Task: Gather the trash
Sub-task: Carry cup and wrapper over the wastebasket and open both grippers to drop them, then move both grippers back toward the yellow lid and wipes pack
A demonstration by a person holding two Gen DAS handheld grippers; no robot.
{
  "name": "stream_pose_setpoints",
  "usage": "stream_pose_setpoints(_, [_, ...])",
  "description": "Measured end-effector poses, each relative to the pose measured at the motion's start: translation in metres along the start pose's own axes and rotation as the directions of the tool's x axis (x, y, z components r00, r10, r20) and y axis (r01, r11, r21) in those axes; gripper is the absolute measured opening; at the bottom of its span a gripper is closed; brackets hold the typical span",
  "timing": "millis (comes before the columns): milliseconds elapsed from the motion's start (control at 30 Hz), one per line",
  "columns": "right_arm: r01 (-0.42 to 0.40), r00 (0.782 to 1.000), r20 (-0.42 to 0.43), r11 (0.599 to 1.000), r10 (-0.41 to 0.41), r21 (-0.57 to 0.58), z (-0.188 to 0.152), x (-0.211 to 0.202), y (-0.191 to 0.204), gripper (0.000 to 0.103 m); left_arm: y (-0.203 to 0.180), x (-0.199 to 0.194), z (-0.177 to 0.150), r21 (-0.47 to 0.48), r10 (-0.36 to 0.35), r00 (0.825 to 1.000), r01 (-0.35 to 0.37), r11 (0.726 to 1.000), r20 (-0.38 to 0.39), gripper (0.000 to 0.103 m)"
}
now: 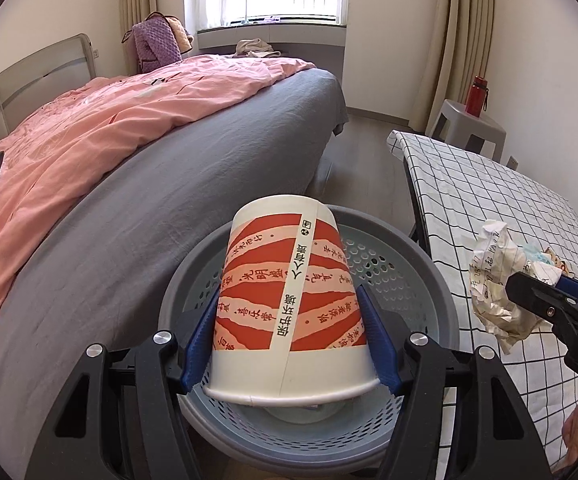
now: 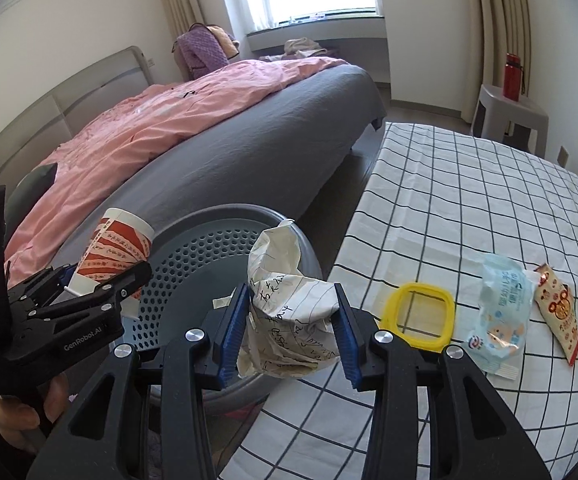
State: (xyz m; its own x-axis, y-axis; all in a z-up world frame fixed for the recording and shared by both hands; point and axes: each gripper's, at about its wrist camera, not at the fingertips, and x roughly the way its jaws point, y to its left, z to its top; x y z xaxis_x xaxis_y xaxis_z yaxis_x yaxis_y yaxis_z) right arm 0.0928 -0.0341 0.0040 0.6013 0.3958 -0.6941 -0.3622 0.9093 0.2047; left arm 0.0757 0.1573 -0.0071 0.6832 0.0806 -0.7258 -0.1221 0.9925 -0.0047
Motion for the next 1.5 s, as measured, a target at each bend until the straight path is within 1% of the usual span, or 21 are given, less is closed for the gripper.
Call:
stream_pose_setpoints(267, [-0.061, 0.997, -0.047, 0.995, 0.057, -0.080, 0.005, 0.032, 0.017, 0.041, 0.013, 0.015, -0.003, -0.042, 0.039, 0.999, -0.040, 0.998, -0.034, 0.064])
stream_pose_setpoints(500, [-0.098, 0.993, -0.078, 0.992, 0.092, -0.076, 0.005, 0.052, 0.018, 0.041, 0.021, 0.027, -0.003, -0.062, 0.064, 0.996, -0.068, 0.996, -0.063, 0.064])
stream_pose_setpoints(700, [-0.117, 0.990, -0.087, 0.991, 0.111, -0.066, 0.008, 0.056, 0.015, 0.042, 0.019, 0.030, -0.002, -0.058, 0.086, 0.994, -0.090, 0.994, -0.061, 0.064])
stream_pose_setpoints(867, [-0.124, 0.990, -0.073, 0.990, 0.118, -0.072, 0.010, 0.056, 0.019, 0.046, 0.020, 0.027, -0.003, -0.047, 0.109, 0.993, -0.111, 0.993, -0.049, 0.064])
stream_pose_setpoints(967, [-0.131, 0.989, -0.078, 0.988, 0.124, -0.084, 0.009, 0.056, 0.022, 0.054, 0.024, 0.026, -0.003, -0.058, 0.123, 0.991, -0.126, 0.990, -0.050, 0.065])
stream_pose_setpoints(1033, [-0.125, 0.991, -0.066, 0.989, 0.119, -0.085, 0.009, 0.054, 0.023, 0.063, 0.027, 0.025, -0.004, -0.068, 0.126, 0.991, -0.129, 0.989, -0.052, 0.068])
stream_pose_setpoints(1167, [-0.124, 0.991, -0.056, 0.989, 0.120, -0.084, 0.009, 0.052, 0.023, 0.063, 0.029, 0.023, -0.004, -0.074, 0.134, 0.990, -0.137, 0.988, -0.045, 0.070])
stream_pose_setpoints(1500, [-0.124, 0.991, -0.064, 0.989, 0.119, -0.077, 0.006, 0.052, 0.021, 0.063, 0.026, 0.022, -0.004, -0.068, 0.147, 0.988, -0.149, 0.987, -0.038, 0.072])
